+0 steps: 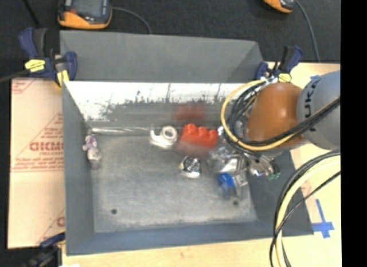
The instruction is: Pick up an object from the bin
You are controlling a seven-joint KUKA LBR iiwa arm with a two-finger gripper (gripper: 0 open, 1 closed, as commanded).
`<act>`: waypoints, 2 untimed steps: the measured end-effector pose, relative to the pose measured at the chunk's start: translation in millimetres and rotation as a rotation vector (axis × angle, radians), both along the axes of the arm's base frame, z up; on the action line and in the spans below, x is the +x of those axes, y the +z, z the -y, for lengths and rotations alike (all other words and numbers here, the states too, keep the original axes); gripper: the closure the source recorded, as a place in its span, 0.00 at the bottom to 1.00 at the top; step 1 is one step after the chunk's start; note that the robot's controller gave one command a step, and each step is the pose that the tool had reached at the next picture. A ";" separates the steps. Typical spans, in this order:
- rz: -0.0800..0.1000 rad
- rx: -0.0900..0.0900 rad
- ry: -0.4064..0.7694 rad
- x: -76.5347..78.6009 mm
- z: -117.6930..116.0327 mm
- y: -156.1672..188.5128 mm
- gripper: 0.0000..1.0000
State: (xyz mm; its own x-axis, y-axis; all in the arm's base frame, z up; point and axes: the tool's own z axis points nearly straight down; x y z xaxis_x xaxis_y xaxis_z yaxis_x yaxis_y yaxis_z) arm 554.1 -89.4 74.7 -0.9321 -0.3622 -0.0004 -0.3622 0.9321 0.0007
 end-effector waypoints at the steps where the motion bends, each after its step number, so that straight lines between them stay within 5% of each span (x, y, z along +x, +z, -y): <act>1: 0.002 -0.002 0.004 1.9 0.3 4.9 1.00; 2: 0.013 -0.003 0.021 17.9 -19.4 102.2 1.00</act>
Offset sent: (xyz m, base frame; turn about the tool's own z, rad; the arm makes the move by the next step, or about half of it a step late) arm 0.0000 0.0000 0.0000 0.0000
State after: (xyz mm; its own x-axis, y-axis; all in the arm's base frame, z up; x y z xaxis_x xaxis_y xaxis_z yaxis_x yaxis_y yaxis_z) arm 572.0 -70.0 177.0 -0.9244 -0.3813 -0.0112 -0.3813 0.9244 -0.0064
